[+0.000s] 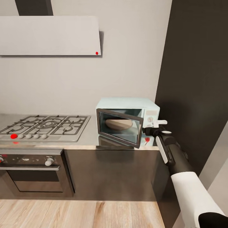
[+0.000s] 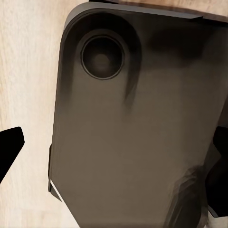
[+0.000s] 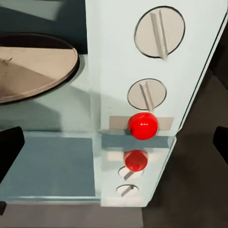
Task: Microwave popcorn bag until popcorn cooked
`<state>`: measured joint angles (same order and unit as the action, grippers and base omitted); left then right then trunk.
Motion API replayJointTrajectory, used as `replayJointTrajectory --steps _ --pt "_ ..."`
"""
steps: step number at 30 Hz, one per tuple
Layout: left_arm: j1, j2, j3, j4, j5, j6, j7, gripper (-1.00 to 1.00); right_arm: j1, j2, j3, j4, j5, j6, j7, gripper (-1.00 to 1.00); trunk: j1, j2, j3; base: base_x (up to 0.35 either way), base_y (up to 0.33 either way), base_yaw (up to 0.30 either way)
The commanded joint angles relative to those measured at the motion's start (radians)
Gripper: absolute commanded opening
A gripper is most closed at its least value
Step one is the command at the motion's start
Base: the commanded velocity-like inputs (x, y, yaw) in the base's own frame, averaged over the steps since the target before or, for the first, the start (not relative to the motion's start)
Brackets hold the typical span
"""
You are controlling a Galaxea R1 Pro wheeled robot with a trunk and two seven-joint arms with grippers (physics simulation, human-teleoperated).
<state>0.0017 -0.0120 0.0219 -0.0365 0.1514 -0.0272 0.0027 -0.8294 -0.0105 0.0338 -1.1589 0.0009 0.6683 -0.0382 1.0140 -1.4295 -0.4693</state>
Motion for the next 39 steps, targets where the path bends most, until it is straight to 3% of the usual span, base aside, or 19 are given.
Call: replayJointTrajectory --steps 1,5,7,11,17,32,39 --pt "0.0 0.0 0.001 0.0 0.007 -0.002 0.0 1.0 0.0 0.0 0.029 -0.002 -0.029 0.004 0.011 1.0 0.0 0.0 -0.001 0.0 0.0 0.0" --pt "0.0 0.0 0.001 0.0 0.007 -0.002 0.0 1.0 0.0 -0.004 0.029 -0.002 -0.028 0.007 0.071 1.0 0.0 0.0 -0.001 0.0 0.0 0.0" --pt "0.0 0.0 0.001 0.0 0.007 -0.002 0.0 1.0 0.0 -0.021 0.029 -0.002 -0.028 0.009 0.135 1.0 0.0 0.0 -0.001 0.0 0.0 0.0" --pt "0.0 0.0 0.001 0.0 0.007 -0.002 0.0 1.0 0.0 -0.031 0.029 -0.002 -0.029 0.038 0.2 1.0 0.0 0.0 -0.001 0.0 0.0 0.0" --pt "0.0 0.0 0.003 -0.002 0.007 -0.002 0.0 1.0 0.0 -0.032 0.029 -0.002 -0.028 0.045 0.208 1.0 0.0 0.0 -0.001 -0.046 0.0 0.0" --pt "0.0 0.0 0.003 -0.001 0.007 -0.002 0.0 1.0 0.0 -0.029 0.03 -0.002 -0.031 0.046 0.209 1.0 0.0 0.0 -0.001 -0.261 0.089 0.0" --pt "0.0 0.0 0.002 -0.001 0.007 -0.002 0.0 1.0 0.0 -0.02 0.033 -0.003 -0.032 0.047 0.208 1.0 0.0 0.0 -0.001 -0.038 0.118 0.0"
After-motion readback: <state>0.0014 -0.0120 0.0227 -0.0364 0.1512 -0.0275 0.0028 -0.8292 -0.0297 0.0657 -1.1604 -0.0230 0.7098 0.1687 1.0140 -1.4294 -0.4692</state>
